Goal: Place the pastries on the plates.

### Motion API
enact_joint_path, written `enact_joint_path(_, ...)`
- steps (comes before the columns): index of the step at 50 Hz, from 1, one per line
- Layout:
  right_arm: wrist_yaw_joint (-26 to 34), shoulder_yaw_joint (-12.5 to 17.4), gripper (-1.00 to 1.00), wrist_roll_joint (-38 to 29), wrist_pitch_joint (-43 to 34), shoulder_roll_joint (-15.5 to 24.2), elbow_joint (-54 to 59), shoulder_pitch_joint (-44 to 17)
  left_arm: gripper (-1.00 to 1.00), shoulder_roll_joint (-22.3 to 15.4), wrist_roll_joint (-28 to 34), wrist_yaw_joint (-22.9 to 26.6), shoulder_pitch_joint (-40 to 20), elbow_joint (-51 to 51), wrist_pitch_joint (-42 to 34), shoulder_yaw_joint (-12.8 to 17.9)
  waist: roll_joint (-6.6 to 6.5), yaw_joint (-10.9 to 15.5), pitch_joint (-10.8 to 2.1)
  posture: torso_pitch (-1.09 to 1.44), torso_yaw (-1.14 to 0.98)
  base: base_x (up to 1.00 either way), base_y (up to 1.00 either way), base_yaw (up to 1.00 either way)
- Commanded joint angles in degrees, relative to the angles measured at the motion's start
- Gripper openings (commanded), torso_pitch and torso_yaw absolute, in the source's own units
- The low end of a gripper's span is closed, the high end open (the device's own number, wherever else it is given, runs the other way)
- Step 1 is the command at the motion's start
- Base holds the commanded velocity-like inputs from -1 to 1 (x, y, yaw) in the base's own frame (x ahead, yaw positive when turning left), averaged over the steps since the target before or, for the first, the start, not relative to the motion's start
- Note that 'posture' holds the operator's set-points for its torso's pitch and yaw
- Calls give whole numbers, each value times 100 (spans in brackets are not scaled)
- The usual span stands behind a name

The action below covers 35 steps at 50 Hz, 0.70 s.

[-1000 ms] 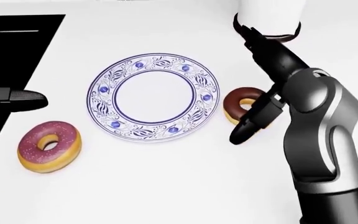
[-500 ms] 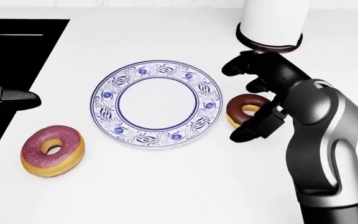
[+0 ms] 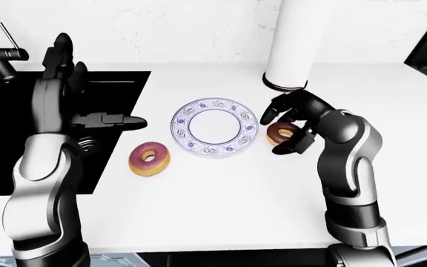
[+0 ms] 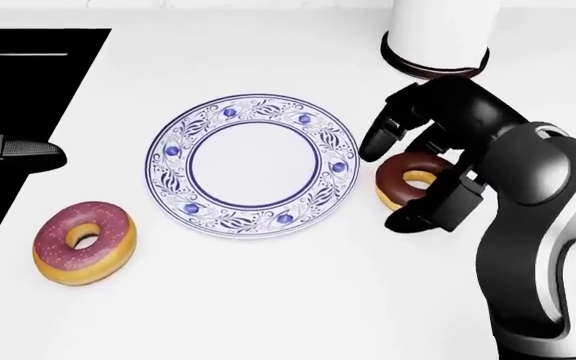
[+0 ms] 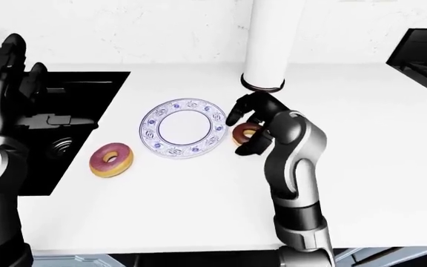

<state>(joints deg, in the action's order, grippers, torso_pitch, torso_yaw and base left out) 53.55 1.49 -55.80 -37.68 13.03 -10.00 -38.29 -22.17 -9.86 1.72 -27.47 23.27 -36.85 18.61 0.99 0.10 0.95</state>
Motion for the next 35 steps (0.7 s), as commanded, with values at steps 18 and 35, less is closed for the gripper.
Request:
enact_joint_path(18,1305,-84,-47,-887,-194,-282,-629,-1030,100,-57,-22,30,-32,178,254,88,-294,-78,-2,0,0,0,0,0)
enact_joint_path(35,1215,-239,-51,-619,67,-525,343,-2238,100,-46,-12,48,22,129,327,98,-362,-122,22,0,0,0,0,0)
